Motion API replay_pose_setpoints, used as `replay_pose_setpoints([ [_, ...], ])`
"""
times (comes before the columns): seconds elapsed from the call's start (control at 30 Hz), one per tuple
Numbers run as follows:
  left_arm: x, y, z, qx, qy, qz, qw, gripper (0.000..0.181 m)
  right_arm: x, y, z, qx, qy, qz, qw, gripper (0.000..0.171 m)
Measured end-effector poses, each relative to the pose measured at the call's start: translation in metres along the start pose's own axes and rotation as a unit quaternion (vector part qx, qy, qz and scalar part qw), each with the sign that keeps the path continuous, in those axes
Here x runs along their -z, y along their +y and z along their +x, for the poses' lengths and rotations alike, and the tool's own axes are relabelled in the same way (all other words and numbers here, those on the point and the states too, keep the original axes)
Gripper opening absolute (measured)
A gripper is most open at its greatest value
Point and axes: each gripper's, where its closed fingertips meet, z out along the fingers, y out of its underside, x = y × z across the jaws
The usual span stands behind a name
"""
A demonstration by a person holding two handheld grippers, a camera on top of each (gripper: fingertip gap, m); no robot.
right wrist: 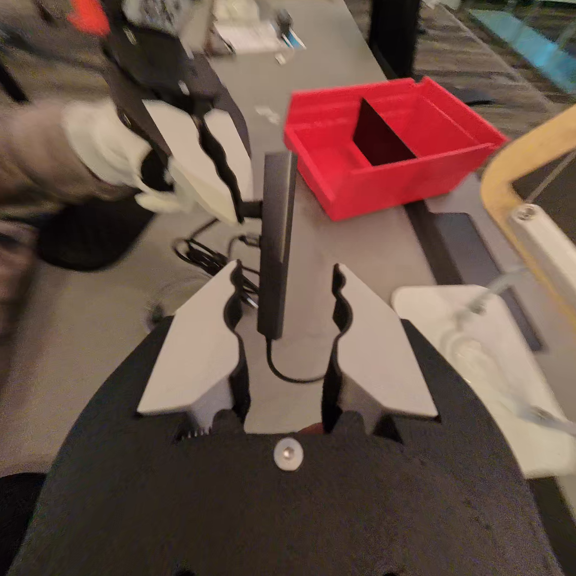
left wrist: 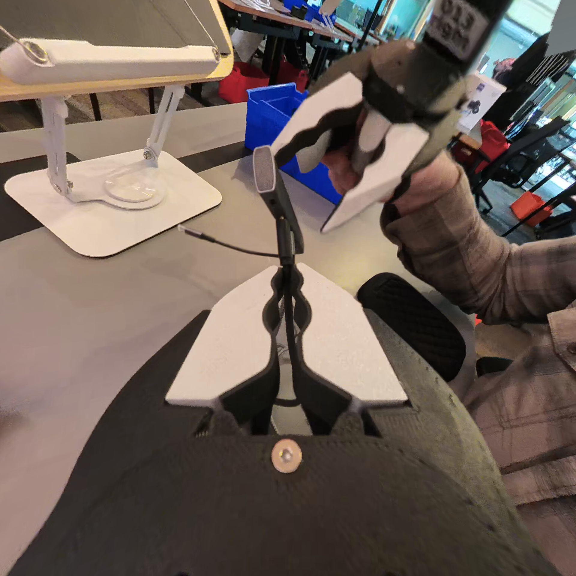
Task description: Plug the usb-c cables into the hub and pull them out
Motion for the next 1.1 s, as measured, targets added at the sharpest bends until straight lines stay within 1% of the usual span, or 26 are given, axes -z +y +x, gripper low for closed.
replay_pose_setpoints([
  [0.07,-0.001,-0.005,0.001,0.018,0.006,0.013,1.000,0.004,-0.002,0.010,0.008,0.043,0.087,-0.039,0.995,0.078],
  [0.13,-0.005,-0.009,0.005,0.043,0.015,0.028,0.999,0.004,-0.004,0.015,0.018,0.070,0.177,-0.056,0.980,0.076],
  [0.17,-0.007,-0.011,0.006,0.055,0.018,0.036,0.998,0.004,-0.010,0.016,0.012,0.079,0.179,-0.054,0.979,0.077],
  [0.2,-0.010,-0.012,0.008,0.066,0.021,0.043,0.997,0.004,-0.017,0.021,0.009,0.079,0.182,-0.065,0.978,0.071],
  [0.23,-0.012,-0.013,0.009,0.075,0.017,0.050,0.996,0.004,-0.021,0.026,0.011,0.082,0.200,-0.077,0.973,0.057],
  [0.27,-0.013,-0.013,0.010,0.082,0.016,0.055,0.995,0.004,-0.023,0.027,0.012,0.089,0.218,-0.075,0.969,0.030],
  [0.3,-0.014,-0.013,0.011,0.089,0.016,0.059,0.994,0.004,-0.020,0.026,0.017,0.090,0.244,-0.063,0.963,0.018],
  [0.33,-0.013,-0.013,0.012,0.094,0.018,0.064,0.993,0.004,-0.020,0.024,0.018,0.094,0.249,-0.051,0.962,0.017],
  [0.47,-0.013,-0.015,0.013,0.107,0.026,0.079,0.991,0.006,-0.017,0.025,0.015,0.057,0.215,-0.039,0.974,0.016],
  [0.53,-0.005,-0.029,0.015,0.098,0.034,0.115,0.988,0.023,-0.009,0.023,0.016,0.021,0.197,-0.021,0.980,0.016],
  [0.57,0.001,-0.037,0.016,0.091,0.034,0.130,0.987,0.033,-0.003,0.024,0.020,0.009,0.197,-0.017,0.980,0.016],
  [0.6,0.007,-0.044,0.015,0.080,0.029,0.142,0.986,0.036,0.004,0.024,0.024,0.001,0.199,-0.014,0.980,0.016],
  [0.7,0.025,-0.059,0.012,0.043,0.007,0.165,0.985,0.040,0.029,0.020,0.035,-0.035,0.197,0.011,0.980,0.016],
  [0.8,0.040,-0.066,-0.004,0.035,-0.016,0.183,0.982,0.040,0.060,0.009,0.048,-0.061,0.203,0.041,0.976,0.015],
  [0.87,0.045,-0.064,-0.018,0.041,-0.034,0.189,0.981,0.039,0.083,0.001,0.057,-0.067,0.215,0.058,0.972,0.015],
  [0.93,0.043,-0.055,-0.031,0.052,-0.043,0.184,0.981,0.038,0.104,-0.008,0.066,-0.075,0.225,0.073,0.969,0.015],
  [1.1,0.015,-0.019,-0.054,0.068,-0.060,0.145,0.985,0.037,0.155,-0.029,0.087,-0.075,0.256,0.094,0.959,0.015],
])
